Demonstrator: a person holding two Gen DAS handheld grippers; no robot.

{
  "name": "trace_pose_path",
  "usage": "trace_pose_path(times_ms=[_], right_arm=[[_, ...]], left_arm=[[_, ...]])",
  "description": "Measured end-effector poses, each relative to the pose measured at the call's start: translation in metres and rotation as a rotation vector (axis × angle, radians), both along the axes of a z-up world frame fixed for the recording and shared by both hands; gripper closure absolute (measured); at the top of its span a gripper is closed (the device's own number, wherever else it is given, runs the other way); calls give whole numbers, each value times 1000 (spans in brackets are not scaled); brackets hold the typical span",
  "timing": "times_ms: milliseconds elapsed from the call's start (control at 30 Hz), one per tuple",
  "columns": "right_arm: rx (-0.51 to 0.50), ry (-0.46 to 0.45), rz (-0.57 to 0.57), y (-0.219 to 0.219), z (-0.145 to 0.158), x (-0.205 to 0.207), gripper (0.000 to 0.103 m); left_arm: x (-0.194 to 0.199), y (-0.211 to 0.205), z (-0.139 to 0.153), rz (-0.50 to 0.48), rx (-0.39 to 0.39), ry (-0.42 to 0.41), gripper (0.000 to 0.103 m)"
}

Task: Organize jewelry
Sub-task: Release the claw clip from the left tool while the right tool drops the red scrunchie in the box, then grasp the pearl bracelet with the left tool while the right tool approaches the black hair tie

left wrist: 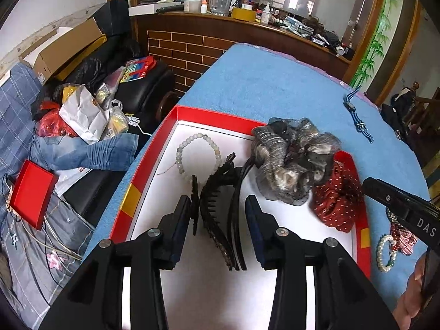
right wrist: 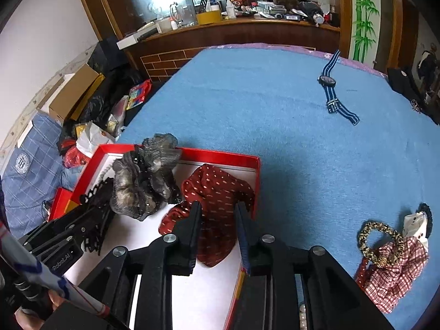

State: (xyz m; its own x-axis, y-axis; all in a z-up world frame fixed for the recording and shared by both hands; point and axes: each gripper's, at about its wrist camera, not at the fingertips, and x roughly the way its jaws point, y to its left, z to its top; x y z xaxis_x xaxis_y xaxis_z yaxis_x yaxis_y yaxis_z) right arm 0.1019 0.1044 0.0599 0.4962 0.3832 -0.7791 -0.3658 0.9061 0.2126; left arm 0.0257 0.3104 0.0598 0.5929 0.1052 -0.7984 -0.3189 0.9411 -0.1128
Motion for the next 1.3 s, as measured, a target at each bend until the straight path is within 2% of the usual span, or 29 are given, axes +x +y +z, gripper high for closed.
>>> trace_pose_path(times_ms=[267, 467, 733, 900, 1033, 1167, 1300], right_arm=[[47, -22, -7, -22, 14, -24, 70], [75, -17, -25, -48, 17, -39, 70], [122, -14, -77, -99, 19, -53, 70], [145, -11, -131, -144, 19, -57, 70], [163, -10, -192, -182, 19, -57, 70], [190, -6, -249, -216, 18, -57, 70], [216, -6, -287, -243, 17, -60, 70]], left_arm=[[-17, -20, 24, -30, 10, -53, 62], [-23, -53, 35, -88, 22, -69, 61], [-22, -106, 39, -189, 34, -60, 59], [-20, -140, 38, -254, 46, -42, 59], [-13, -169, 32, -322, 23, -8, 59], [2, -202, 12, -439, -29, 95, 59], [20, -235, -9, -504, -12, 189, 59]])
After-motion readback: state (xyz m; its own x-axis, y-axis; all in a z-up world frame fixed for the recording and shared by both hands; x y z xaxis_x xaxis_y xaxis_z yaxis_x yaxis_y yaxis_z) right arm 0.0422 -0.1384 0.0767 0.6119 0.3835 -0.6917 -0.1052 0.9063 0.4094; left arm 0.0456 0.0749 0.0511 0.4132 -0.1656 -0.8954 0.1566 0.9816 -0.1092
